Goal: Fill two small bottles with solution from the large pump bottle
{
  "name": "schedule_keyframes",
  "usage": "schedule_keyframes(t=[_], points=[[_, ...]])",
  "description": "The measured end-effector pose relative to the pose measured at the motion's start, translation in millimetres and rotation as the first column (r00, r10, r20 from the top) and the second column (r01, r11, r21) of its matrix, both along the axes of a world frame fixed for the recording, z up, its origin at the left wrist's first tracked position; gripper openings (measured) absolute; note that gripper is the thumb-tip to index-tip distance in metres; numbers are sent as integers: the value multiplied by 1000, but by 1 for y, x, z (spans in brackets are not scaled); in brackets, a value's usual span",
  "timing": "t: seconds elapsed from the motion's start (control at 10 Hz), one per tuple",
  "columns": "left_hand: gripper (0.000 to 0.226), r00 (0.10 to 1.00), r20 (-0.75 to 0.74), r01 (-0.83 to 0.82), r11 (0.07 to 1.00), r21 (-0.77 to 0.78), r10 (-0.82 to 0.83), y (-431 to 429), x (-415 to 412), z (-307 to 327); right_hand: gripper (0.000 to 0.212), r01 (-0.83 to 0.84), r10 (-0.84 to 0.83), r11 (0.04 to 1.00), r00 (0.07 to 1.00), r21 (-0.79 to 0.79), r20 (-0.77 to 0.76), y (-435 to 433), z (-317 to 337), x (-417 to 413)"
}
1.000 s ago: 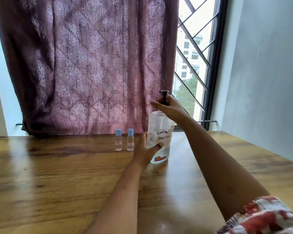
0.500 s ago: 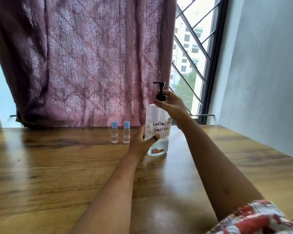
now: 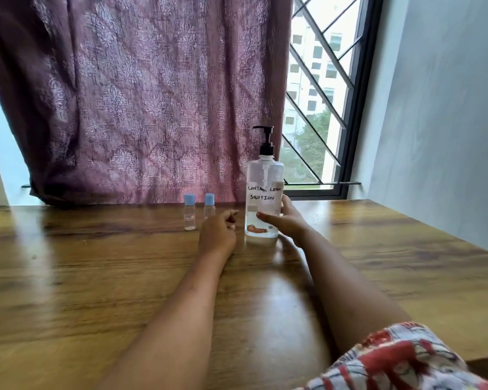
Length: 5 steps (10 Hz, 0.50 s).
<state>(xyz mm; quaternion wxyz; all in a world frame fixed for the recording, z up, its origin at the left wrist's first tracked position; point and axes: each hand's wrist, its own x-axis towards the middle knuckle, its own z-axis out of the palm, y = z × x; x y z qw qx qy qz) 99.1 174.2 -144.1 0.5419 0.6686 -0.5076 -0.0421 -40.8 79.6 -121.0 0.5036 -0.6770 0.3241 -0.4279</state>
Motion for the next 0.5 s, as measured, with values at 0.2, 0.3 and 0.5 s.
schedule_keyframes(t=[0.2, 0.3, 0.5], points=[[33, 959, 162, -229, 973, -38, 232, -2, 11, 9, 76, 127, -127, 992, 988, -4, -85, -35, -3, 7], [33, 875, 387, -273, 956, -105, 292, -13, 26, 37, 78, 97, -96, 994, 995, 45, -27, -48, -3, 10], [36, 848, 403, -370, 929, -12, 343, -25, 83, 108, 80, -55, 19, 987, 973, 150, 229, -59, 55, 8]])
